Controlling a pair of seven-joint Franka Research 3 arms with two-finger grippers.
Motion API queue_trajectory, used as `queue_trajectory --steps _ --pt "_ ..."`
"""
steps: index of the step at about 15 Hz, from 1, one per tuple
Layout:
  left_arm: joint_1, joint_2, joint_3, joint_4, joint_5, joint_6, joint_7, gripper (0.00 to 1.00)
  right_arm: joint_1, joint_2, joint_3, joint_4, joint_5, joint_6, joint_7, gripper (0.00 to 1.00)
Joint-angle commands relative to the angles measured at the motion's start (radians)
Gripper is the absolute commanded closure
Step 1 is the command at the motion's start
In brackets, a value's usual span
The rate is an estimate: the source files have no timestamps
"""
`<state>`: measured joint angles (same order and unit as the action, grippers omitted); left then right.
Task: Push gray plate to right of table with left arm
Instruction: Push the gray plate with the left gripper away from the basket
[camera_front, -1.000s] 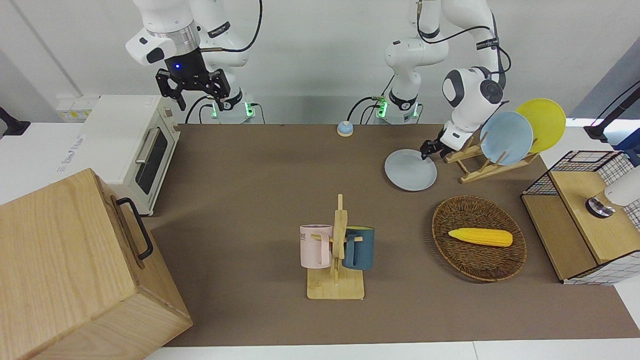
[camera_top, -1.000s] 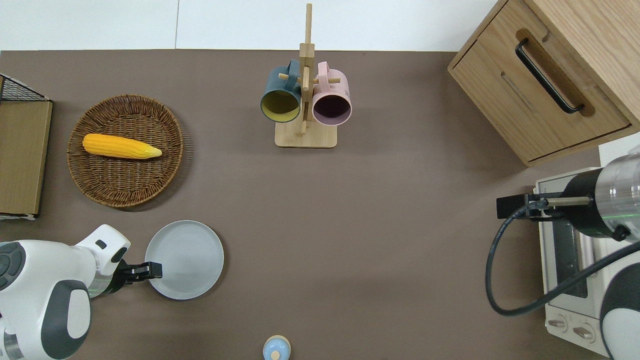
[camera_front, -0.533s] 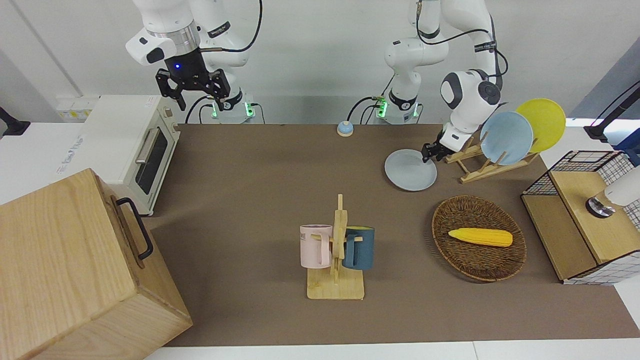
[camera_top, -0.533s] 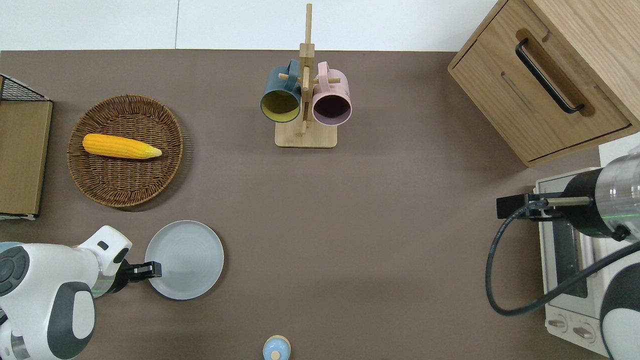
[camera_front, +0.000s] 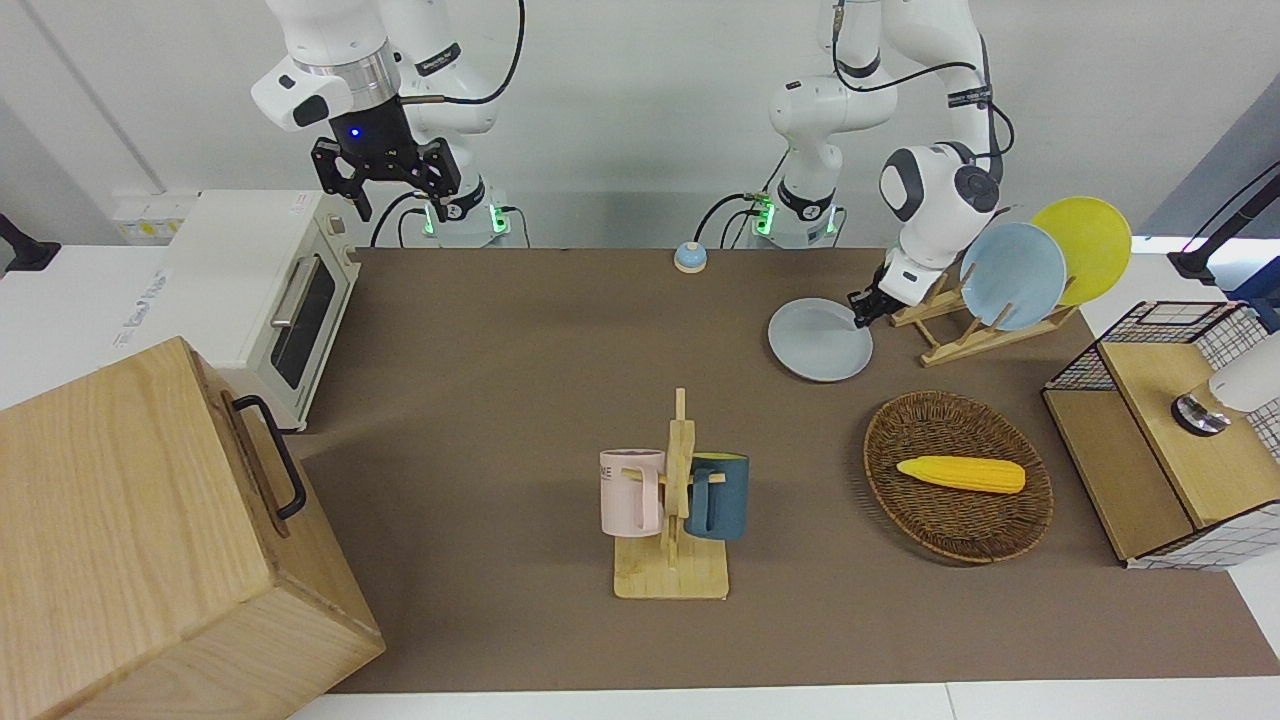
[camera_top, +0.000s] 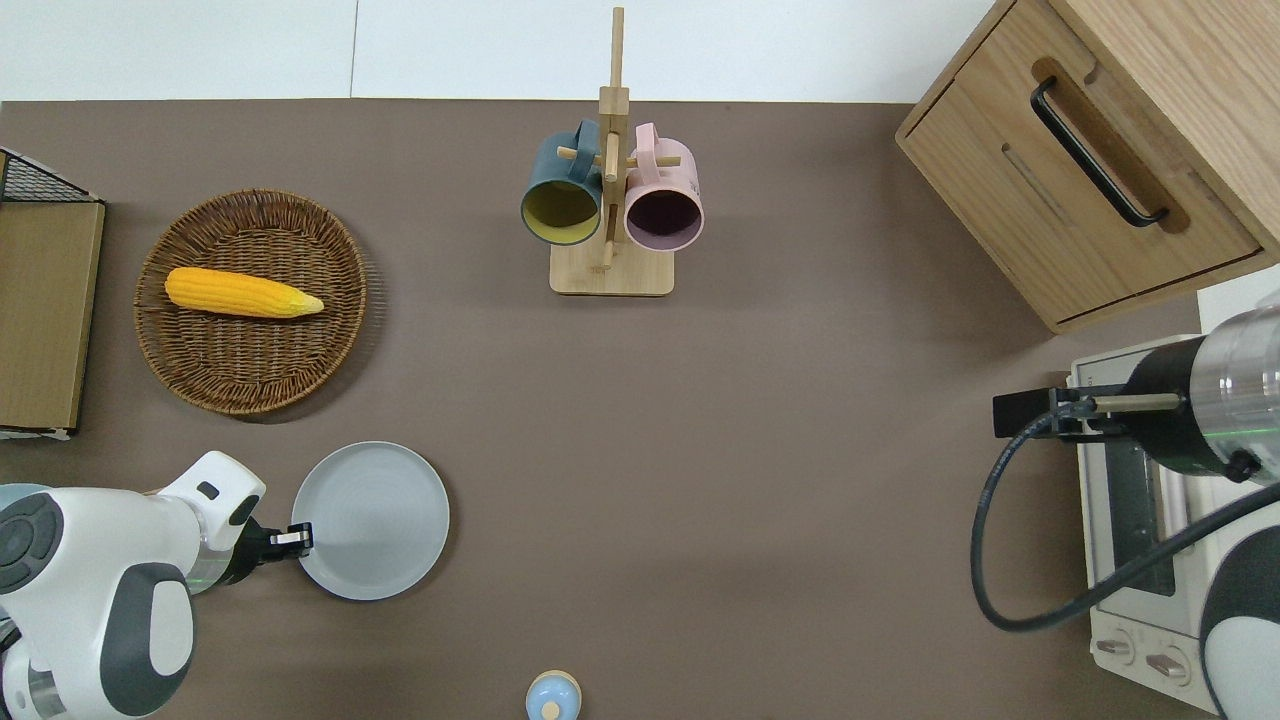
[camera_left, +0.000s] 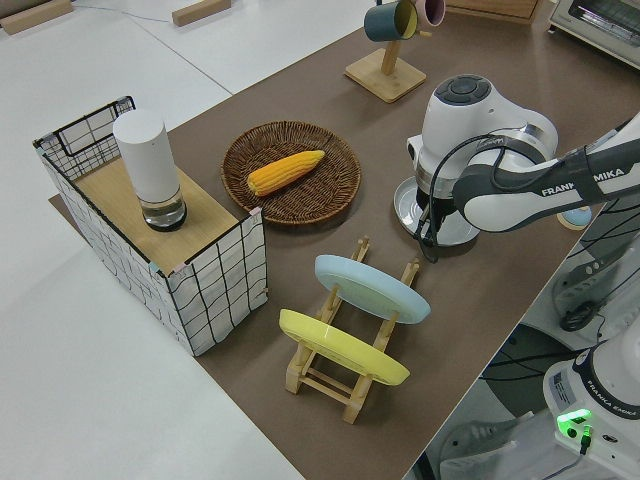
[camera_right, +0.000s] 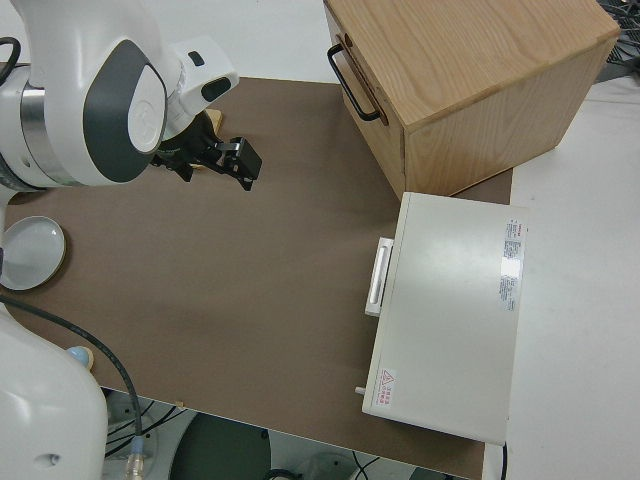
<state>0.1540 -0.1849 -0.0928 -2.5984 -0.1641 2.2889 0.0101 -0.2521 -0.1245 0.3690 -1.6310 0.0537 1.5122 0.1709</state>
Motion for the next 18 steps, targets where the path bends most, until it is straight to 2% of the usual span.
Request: queue_trajectory --steps 1,5,11,15,18 --pt "0.016 0.005 -0.013 -0.015 -0.032 0.031 -0.005 1.0 -0.024 -0.027 0.014 -0.027 0.021 -0.001 0.01 0.005" --pt "0.006 0.015 -0.021 -0.015 -0.048 0.035 -0.027 1.0 -0.024 -0.027 0.014 -0.027 0.021 0.0 0.01 0.005" --pt "-0.008 0.024 -0.11 -0.015 -0.12 0.041 -0.096 1.0 -0.024 -0.027 0.014 -0.027 0.021 0.0 0.012 0.005" --pt "-0.078 0.035 -0.174 -0.012 -0.173 0.061 -0.197 1.0 -0.024 -0.027 0.014 -0.027 0.021 0.0 0.01 0.005" --pt "-0.146 0.038 -0.185 -0.009 -0.202 0.087 -0.263 1.0 -0.024 -0.027 0.014 -0.027 0.021 -0.001 0.01 0.005"
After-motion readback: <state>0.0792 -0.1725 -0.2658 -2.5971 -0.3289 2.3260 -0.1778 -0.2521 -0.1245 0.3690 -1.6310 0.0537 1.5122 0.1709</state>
